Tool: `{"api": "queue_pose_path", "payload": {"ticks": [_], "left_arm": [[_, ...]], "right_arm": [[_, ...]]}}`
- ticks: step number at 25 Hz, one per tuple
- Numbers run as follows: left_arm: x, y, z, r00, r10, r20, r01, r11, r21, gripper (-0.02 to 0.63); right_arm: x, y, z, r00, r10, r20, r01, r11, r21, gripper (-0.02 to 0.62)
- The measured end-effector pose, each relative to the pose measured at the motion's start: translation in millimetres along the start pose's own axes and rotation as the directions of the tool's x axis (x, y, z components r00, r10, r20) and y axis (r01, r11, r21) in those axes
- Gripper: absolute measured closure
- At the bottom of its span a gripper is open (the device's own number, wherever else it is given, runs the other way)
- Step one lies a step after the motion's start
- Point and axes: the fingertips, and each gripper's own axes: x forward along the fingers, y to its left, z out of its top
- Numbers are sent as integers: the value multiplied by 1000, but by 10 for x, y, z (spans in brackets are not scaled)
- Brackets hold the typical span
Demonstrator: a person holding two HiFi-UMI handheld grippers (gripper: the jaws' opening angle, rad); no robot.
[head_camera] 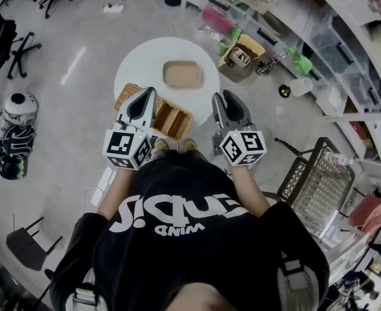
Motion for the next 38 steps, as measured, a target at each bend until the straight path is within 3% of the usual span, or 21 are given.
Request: {"api": "queue_pose_path", "payload": {"ticks": [7, 21, 29, 38], "left_arm": [[86, -27, -49, 999, -32, -14, 32, 999, 1, 607], [241, 76, -104, 998, -34, -45, 34, 999, 0, 607], [356, 132, -223, 997, -23, -78, 22, 1000, -14, 607], [428, 232, -345, 992, -13, -122, 11, 1000, -20, 607]], "right_arm": [[109, -66, -155, 999, -13, -43, 15, 999, 30, 334], [664, -508, -974, 975, -13, -224, 39, 993, 115, 341], [987, -811, -1558, 932, -7, -364, 64, 987, 146, 351], [1276, -1079, -2028, 893, 1, -450, 112, 968, 225, 357]]}}
